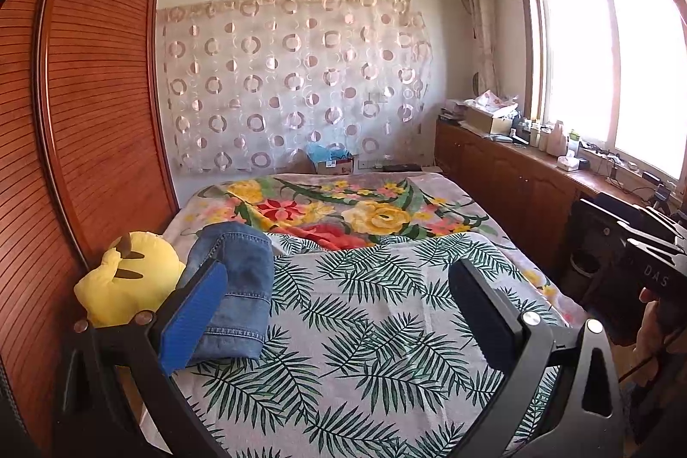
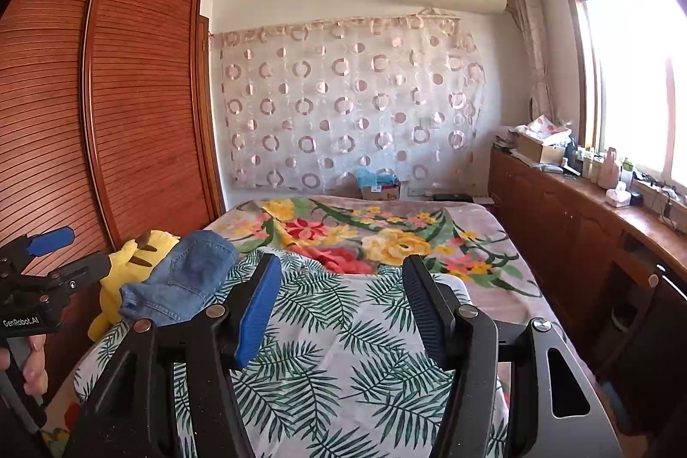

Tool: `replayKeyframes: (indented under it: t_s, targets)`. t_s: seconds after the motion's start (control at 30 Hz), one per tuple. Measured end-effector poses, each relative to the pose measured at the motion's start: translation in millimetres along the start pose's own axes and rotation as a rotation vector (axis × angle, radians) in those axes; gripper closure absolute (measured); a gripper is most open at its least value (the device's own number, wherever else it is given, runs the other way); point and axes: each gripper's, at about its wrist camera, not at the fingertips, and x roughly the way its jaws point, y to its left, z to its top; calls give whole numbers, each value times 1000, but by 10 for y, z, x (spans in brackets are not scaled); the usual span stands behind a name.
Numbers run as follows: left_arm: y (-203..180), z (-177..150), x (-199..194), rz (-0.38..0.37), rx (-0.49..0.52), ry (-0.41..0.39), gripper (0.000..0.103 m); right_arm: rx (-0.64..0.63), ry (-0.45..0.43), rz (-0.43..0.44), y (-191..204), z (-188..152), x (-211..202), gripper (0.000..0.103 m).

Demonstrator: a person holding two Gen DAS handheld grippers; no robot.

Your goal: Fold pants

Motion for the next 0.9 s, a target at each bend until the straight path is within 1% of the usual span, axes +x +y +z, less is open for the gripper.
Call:
replayKeyframes:
  t_s: [0.9]
  targets:
    - [28, -6, 1, 0, -3, 0, 0, -3, -2, 10, -52, -8, -17, 42]
